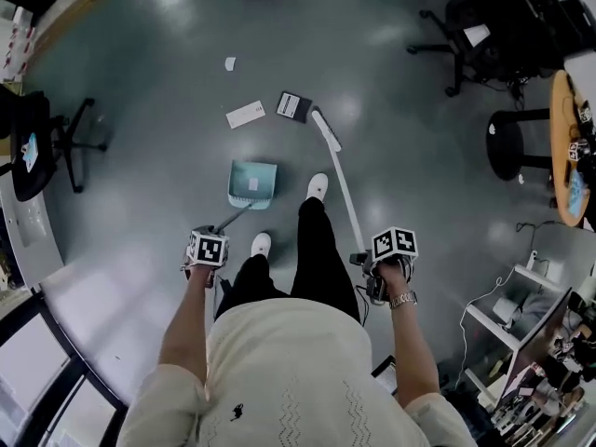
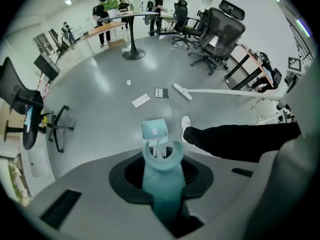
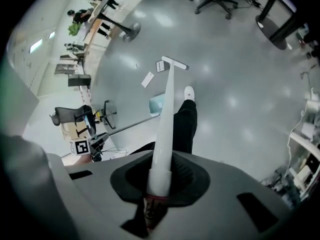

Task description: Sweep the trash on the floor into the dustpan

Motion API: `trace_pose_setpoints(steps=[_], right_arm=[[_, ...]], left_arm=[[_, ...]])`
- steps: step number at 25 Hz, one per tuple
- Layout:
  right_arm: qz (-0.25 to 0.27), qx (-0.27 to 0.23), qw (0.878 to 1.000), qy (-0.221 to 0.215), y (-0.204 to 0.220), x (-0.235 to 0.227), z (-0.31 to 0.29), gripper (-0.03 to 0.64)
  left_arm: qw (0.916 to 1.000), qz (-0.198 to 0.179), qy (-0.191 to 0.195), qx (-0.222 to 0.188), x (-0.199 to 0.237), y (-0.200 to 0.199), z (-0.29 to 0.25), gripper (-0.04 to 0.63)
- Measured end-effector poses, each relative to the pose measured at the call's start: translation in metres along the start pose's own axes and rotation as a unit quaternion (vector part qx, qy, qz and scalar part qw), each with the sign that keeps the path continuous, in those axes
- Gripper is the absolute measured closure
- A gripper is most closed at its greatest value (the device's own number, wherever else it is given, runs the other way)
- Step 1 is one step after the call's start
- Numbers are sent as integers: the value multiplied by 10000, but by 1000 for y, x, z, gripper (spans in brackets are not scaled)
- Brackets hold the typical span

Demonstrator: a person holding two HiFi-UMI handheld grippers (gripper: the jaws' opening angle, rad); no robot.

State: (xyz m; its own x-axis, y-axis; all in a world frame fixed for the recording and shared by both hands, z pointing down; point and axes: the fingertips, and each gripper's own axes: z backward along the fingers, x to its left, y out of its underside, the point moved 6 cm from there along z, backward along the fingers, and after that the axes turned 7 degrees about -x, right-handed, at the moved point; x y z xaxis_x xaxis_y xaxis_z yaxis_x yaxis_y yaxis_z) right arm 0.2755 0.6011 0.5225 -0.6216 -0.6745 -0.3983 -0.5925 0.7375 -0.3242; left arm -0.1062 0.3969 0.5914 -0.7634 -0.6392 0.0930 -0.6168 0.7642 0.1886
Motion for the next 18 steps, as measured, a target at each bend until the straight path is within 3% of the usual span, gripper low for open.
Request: trace_pose_setpoints(steps=[4, 8, 11, 15, 18], right_arm=[[756, 282, 9950, 591, -117, -4, 24, 551], [1604, 559, 9764, 1331, -226, -7, 39, 551], [1976, 666, 9655, 1562, -292, -8, 38, 551], [2170, 830, 9586, 1647, -342, -7, 30, 551], [2660, 1077, 9365, 2013, -352, -2, 25, 551]], left_arm=[[9997, 210, 118, -38, -22, -53, -20, 505], [9991, 408, 37, -125, -49, -105, -37, 503], [9981, 578, 125, -156, -68, -140, -57, 503], [9962, 850, 126, -134, -78, -167, -72, 503], [9960, 886, 97, -40, -79, -177, -82, 503]])
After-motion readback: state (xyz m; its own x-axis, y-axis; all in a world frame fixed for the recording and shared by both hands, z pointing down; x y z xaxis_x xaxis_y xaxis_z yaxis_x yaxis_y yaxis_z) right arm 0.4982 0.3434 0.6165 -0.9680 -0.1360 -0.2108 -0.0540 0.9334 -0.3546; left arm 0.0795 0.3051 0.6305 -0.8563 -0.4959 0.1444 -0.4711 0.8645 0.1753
